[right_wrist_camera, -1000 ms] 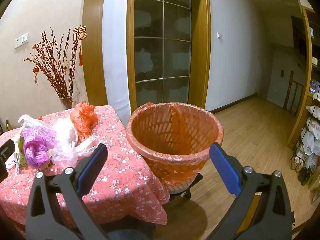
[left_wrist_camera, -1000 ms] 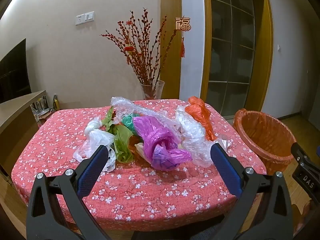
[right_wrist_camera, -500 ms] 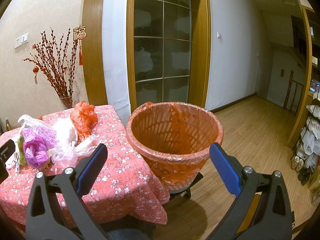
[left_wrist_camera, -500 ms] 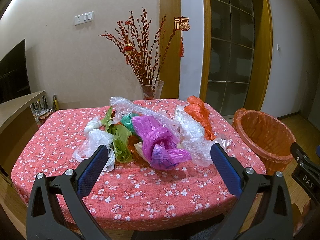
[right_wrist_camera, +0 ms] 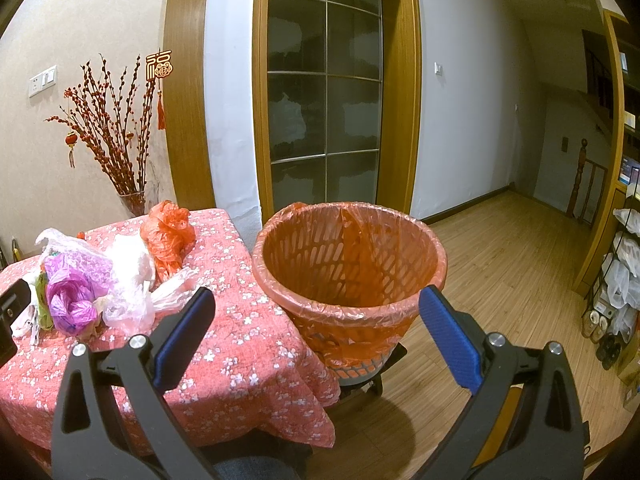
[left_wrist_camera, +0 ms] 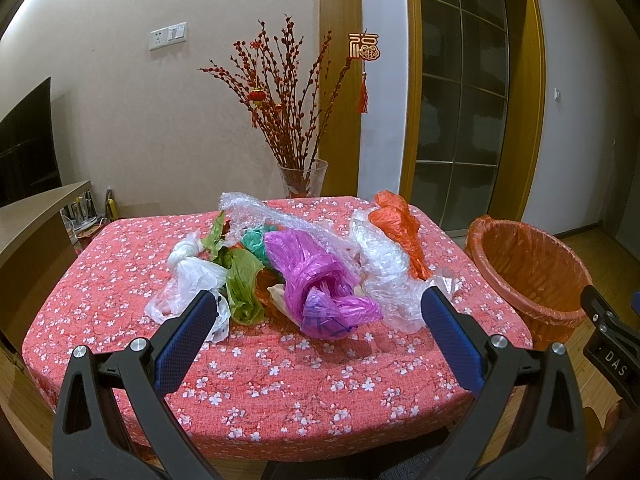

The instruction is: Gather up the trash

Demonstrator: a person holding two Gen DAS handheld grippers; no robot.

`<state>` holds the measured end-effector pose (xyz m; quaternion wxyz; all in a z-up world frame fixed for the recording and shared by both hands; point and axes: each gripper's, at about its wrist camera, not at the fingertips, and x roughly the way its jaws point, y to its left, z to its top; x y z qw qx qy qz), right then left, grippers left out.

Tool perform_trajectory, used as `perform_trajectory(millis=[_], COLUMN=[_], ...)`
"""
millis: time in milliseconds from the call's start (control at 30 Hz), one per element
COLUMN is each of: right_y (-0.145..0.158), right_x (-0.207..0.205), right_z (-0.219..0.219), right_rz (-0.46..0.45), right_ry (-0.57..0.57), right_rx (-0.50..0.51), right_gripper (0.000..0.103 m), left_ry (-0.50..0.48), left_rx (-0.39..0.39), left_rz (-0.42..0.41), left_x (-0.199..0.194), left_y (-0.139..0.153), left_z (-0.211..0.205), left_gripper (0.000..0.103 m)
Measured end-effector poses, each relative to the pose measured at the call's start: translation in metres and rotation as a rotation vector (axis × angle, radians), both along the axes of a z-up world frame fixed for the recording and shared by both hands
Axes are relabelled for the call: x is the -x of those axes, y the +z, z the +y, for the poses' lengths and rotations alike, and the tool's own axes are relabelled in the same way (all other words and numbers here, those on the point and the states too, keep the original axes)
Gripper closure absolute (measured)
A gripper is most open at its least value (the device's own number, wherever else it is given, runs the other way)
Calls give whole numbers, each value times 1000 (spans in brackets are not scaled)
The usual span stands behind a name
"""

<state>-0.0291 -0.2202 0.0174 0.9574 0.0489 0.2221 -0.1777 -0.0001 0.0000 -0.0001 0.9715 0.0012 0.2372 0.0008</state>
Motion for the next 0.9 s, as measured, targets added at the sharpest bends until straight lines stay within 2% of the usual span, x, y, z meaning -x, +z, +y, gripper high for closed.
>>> perform_trajectory(millis=[900], right_y=[0], right_x=[-1], right_z=[-1], right_rz=[2], right_ry=[-2], right_rx=[-2], right_gripper=[4], left_ry=[-1], left_rx=[-1], left_rz=[4], left_x=[6], left_y=[0], left_z=[0], left_gripper=[2])
